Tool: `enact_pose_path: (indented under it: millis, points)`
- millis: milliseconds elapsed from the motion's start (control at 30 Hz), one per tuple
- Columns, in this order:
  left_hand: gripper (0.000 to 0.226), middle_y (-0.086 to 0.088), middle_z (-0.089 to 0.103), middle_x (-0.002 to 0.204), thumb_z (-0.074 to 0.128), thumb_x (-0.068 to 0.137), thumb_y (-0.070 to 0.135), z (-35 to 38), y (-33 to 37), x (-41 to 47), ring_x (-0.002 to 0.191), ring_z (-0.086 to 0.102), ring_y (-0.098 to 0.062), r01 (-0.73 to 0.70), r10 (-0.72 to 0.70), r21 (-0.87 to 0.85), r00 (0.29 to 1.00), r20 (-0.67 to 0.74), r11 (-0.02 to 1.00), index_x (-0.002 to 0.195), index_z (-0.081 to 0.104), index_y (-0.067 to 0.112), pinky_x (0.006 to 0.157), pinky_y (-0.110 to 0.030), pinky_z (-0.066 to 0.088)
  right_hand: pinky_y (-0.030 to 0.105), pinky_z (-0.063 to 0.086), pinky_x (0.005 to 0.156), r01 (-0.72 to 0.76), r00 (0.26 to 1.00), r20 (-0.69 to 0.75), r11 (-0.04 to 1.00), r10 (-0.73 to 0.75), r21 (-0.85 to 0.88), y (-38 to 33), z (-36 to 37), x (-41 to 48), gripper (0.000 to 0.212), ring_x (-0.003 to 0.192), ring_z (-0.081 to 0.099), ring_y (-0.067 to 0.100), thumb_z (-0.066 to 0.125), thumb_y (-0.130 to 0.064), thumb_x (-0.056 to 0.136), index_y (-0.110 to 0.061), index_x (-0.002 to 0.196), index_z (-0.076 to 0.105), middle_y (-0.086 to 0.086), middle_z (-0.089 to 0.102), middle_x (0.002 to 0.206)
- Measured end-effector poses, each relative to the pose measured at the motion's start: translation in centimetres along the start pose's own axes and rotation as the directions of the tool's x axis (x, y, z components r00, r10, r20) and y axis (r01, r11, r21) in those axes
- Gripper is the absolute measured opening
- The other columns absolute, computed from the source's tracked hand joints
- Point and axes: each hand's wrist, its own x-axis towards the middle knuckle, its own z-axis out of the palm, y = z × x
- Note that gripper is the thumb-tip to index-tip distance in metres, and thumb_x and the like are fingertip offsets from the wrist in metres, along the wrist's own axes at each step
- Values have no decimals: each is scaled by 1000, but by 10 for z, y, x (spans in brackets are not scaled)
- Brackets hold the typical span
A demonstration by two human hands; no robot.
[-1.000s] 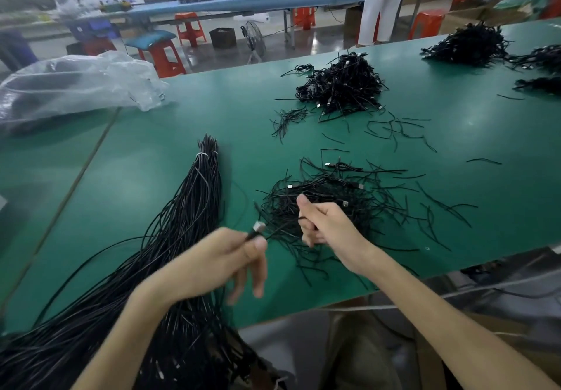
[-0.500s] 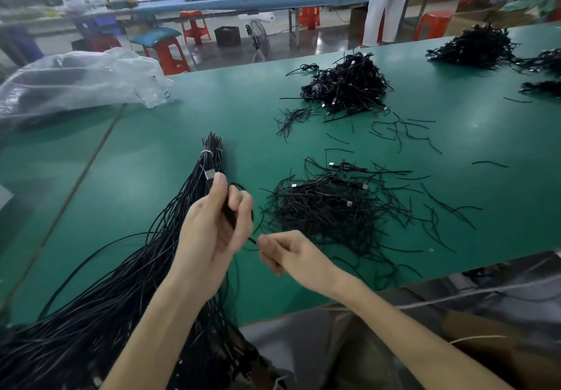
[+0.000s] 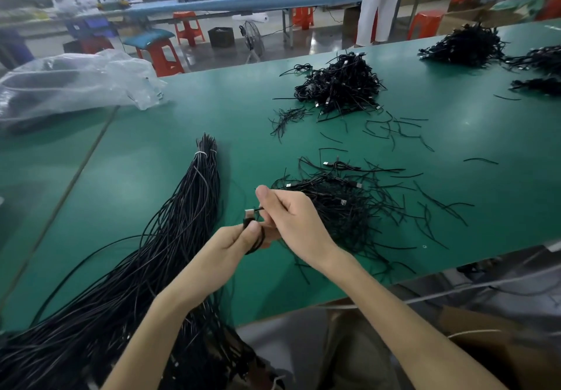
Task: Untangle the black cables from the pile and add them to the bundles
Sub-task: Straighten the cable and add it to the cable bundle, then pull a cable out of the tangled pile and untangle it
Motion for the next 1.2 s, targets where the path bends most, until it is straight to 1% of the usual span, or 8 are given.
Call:
enact_pose_path:
  millis: [267, 367, 500, 600, 767, 900, 1000, 1200]
  points:
    - [53, -7, 73, 127, 32, 110, 41, -8, -3, -8, 121, 66, -13, -80, -12, -312, 959, -282, 947, 129, 70, 10, 95, -24, 53, 35, 43, 58, 44, 989, 143, 997, -36, -58, 13, 31, -30, 46, 56, 48, 22, 46, -44, 108, -16, 74, 56, 1, 55, 63]
    - [50, -15, 75, 103, 40, 108, 44, 0, 4, -7, 80, 69, -21, -120, -45, -494, 949, -311, 861, 107, 78, 12, 61, -31, 56, 38, 43, 63, -75, 982, 176, 997, 69, 24, 22, 41, -30, 42, 61, 49, 13, 49, -35, 108, -15, 74, 60, -3, 59, 68]
    - [42, -1, 62, 80, 43, 108, 37, -5, 5, -7, 66, 57, -17, -222, 9, -669, 952, -306, 709, 76, 66, 22, 75, -32, 57, 43, 38, 60, -134, 969, 211, 991, 130, 7, 26, 34, -29, 40, 60, 46, 16, 55, -44, 105, -25, 71, 63, -1, 55, 64]
    - [44, 1, 50, 72, 37, 109, 40, -6, 4, -9, 59, 46, -14, -185, 32, -691, 973, -228, 699, 73, 57, 23, 70, -27, 50, 30, 39, 59, -170, 957, 244, 985, 159, 26, 26, 25, -27, 14, 60, 45, 10, 63, -44, 100, -30, 99, 61, -9, 55, 65]
    - [45, -1, 41, 66, 35, 108, 39, 1, -3, -9, 47, 36, -9, -159, 25, -655, 978, -209, 739, 72, 55, 22, 60, -23, 47, 39, 59, 85, -237, 944, 282, 946, 171, 219, 21, 23, -27, 69, 82, 62, 15, 73, -7, 94, -26, 150, 38, 5, 60, 112]
    - [48, 0, 47, 65, 35, 108, 41, 7, -7, -8, 50, 44, -10, -138, 19, -663, 983, -184, 736, 71, 61, 23, 60, -25, 48, 41, 56, 98, -240, 940, 315, 909, 129, 342, 23, 20, -28, 72, 101, 65, 15, 75, 4, 87, -22, 148, 46, 9, 63, 126]
    - [47, -6, 56, 63, 42, 105, 42, 14, -11, -7, 60, 56, -16, -125, 11, -606, 982, -189, 785, 75, 66, 16, 65, -24, 54, 37, 54, 102, -199, 958, 259, 936, 123, 292, 27, 25, -29, 57, 102, 65, 10, 75, 6, 85, -14, 135, 58, -13, 68, 104]
    - [36, -28, 72, 110, 56, 99, 31, 7, -5, -5, 107, 68, -41, -67, 47, -453, 997, -56, 889, 103, 72, -1, 95, -48, 56, 35, 59, 89, -185, 982, 95, 918, 161, 350, 37, 23, -33, 47, 104, 70, 14, 78, 4, 77, -13, 120, 71, 2, 76, 108]
